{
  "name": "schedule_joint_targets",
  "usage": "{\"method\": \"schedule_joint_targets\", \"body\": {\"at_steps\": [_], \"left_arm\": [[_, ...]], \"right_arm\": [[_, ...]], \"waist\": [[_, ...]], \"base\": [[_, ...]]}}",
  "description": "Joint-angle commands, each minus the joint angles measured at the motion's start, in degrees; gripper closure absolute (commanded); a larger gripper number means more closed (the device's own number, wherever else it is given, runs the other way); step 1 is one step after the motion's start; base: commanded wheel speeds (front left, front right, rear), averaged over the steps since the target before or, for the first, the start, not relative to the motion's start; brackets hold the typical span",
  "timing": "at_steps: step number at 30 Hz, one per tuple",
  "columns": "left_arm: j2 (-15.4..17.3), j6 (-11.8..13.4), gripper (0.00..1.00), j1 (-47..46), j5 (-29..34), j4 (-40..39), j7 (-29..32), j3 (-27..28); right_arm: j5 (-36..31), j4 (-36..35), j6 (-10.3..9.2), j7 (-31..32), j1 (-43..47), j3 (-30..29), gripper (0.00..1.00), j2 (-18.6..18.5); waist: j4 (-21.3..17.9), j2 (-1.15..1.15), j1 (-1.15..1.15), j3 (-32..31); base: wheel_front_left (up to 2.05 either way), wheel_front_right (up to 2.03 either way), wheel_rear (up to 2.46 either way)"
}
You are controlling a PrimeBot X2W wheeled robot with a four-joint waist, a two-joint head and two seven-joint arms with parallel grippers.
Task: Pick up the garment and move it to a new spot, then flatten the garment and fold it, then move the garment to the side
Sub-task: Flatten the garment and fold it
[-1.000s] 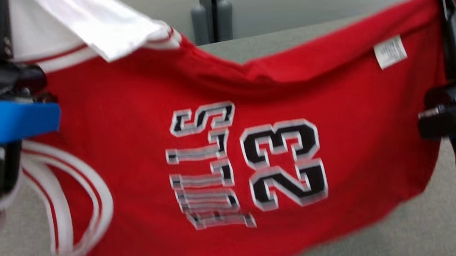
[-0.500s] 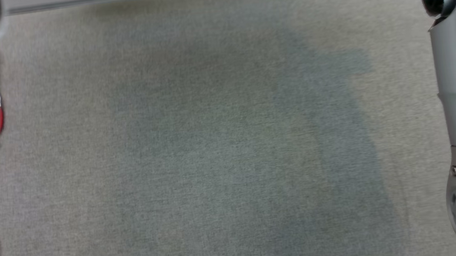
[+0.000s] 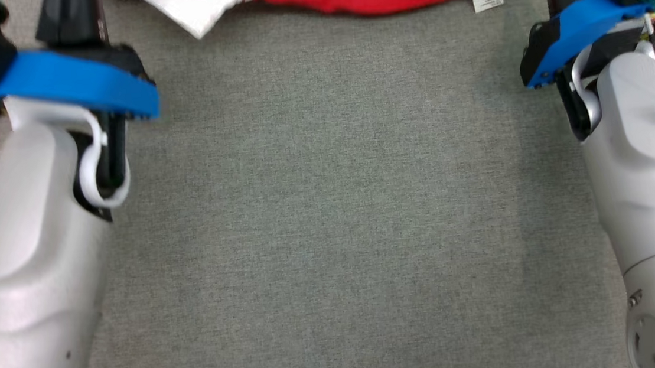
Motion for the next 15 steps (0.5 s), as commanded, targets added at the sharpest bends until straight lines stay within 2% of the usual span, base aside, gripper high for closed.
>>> {"method": "schedule_joint_targets", "body": {"at_steps": [1, 8, 15], "left_arm": [[-0.3, -0.2, 1.0, 1.8, -0.6, -0.9, -0.3, 0.8], [0.0, 0.9, 1.0, 11.4, 0.2, -8.7, -0.4, 5.1], [-1.3, 1.9, 1.0, 24.3, 1.4, -18.4, -0.4, 8.3]], "right_arm": [[0.6, 0.0, -0.01, -0.4, 0.9, -0.4, 1.0, 0.2], [4.9, -5.3, -0.01, -0.4, 7.6, -0.4, 1.0, 0.8], [10.5, -11.7, -0.01, -0.4, 18.8, 1.6, 1.0, 0.8]], "waist": [[-0.4, -0.03, -0.01, -0.5], [-1.3, -0.03, -0.01, -3.6], [-0.1, -0.03, -0.01, -11.2]], "base": [[0.0, 0.0, 0.0], [0.0, 0.0, 0.0], [0.0, 0.0, 0.0]]}}
